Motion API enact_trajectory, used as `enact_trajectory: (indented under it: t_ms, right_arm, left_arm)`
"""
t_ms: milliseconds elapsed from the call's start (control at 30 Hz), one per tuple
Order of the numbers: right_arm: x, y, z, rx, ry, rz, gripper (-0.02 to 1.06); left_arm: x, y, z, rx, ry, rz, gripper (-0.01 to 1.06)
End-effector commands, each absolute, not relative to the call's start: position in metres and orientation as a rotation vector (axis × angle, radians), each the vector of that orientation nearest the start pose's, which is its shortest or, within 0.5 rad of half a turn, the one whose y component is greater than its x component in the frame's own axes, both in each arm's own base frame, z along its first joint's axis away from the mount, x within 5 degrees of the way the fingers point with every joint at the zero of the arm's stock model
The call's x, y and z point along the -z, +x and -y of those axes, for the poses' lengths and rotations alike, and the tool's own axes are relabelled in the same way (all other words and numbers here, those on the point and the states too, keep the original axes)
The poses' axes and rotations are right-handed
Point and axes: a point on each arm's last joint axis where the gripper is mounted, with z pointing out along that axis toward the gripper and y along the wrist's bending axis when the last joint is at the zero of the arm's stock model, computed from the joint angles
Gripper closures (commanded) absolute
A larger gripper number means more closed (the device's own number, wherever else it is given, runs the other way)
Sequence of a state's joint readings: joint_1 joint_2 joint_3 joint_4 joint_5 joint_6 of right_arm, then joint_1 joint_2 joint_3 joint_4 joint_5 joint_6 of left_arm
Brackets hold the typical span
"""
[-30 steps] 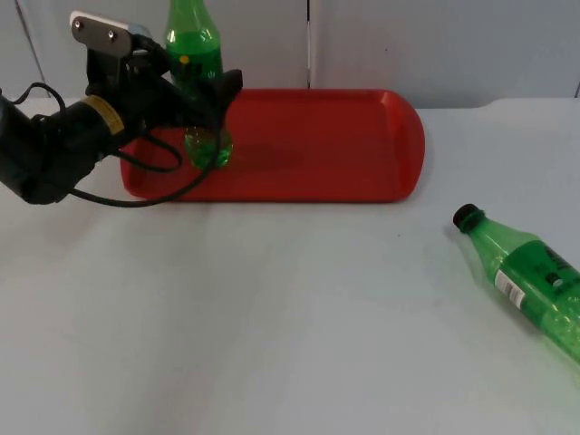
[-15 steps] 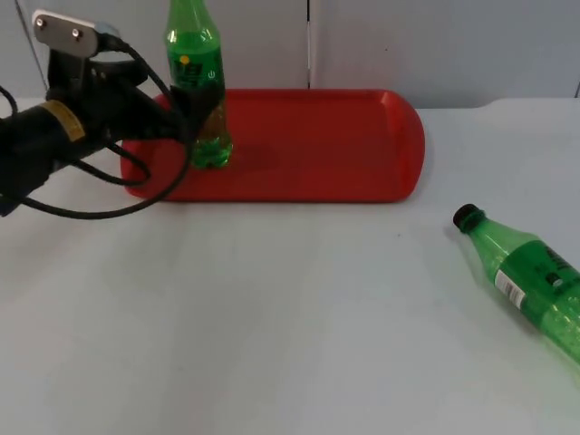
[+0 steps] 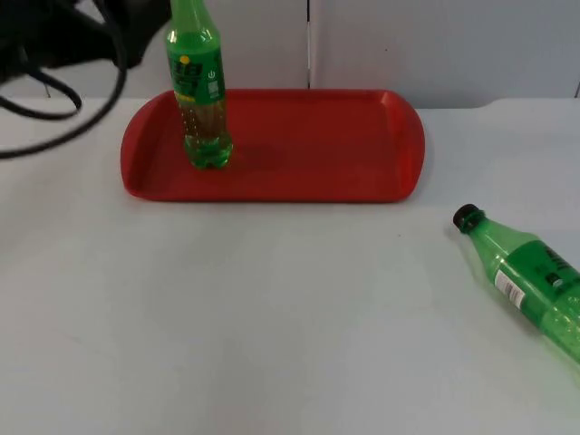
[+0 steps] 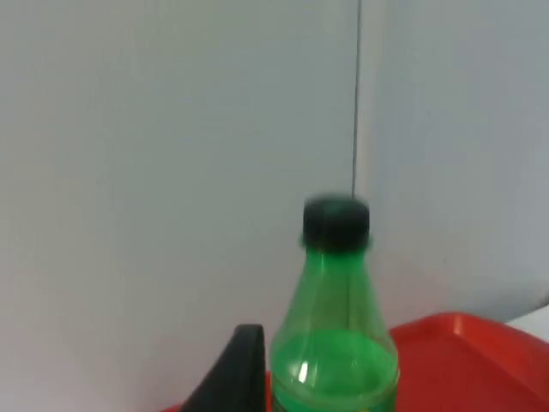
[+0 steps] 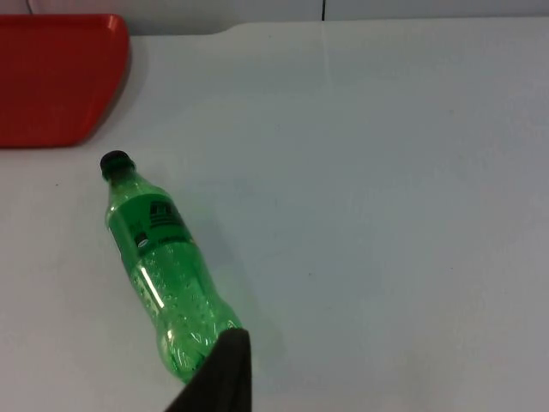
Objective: Place the bottle upright on the tray.
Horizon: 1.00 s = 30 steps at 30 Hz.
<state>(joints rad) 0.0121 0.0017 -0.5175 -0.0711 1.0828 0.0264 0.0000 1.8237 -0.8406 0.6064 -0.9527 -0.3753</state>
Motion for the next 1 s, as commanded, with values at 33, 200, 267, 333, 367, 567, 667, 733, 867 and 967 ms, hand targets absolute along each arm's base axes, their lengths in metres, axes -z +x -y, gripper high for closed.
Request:
enact_trajectory:
  t_ms: [33, 200, 267, 333, 367, 567, 667, 733, 867, 967]
  right_arm:
    - [-0.281, -0.008, 0.006, 0.068, 0.028, -2.042, -0.01]
    - [-0.281, -0.008, 0.006, 0.068, 0.028, -2.042, -0.01]
    - [-0.281, -0.008, 0.006, 0.068, 0.028, -2.042, -0.01]
    - [-0.281, -0.008, 0.006, 0.068, 0.028, -2.042, -0.01]
    - [-0.281, -0.008, 0.006, 0.068, 0.028, -2.042, -0.01]
    - [-0.281, -0.008, 0.006, 0.068, 0.028, -2.042, -0.01]
    - [-0.281, -0.008, 0.006, 0.068, 0.028, -2.042, -0.01]
    - [-0.281, -0.008, 0.006, 0.068, 0.028, -2.042, -0.01]
    - [-0.281, -0.008, 0.006, 0.068, 0.028, -2.042, -0.01]
    - [-0.281, -0.008, 0.006, 0.068, 0.028, -2.042, -0.01]
  left_arm:
    - [-0.228, 0.350, 0.039, 0.366, 0.342, -1.651, 0.00]
    - [-0.265, 0.331, 0.029, 0.261, 0.271, -1.722, 0.00]
    - [-0.283, 0.319, 0.024, 0.228, 0.210, -1.739, 0.00]
    - [-0.290, 0.314, 0.021, 0.211, 0.175, -1.755, 0.00]
    - [-0.297, 0.307, 0.018, 0.191, 0.140, -1.766, 0.00]
    - [-0.332, 0.271, 0.005, 0.055, 0.037, -1.784, 0.00]
    - [-0.343, 0.253, -0.002, -0.012, -0.024, -1.805, 0.00]
    - [-0.344, 0.247, -0.004, -0.038, -0.049, -1.827, 0.00]
    - [-0.347, 0.231, -0.007, -0.113, -0.085, -1.894, 0.00]
    - [-0.345, 0.221, 0.004, -0.123, -0.014, -1.969, 0.00]
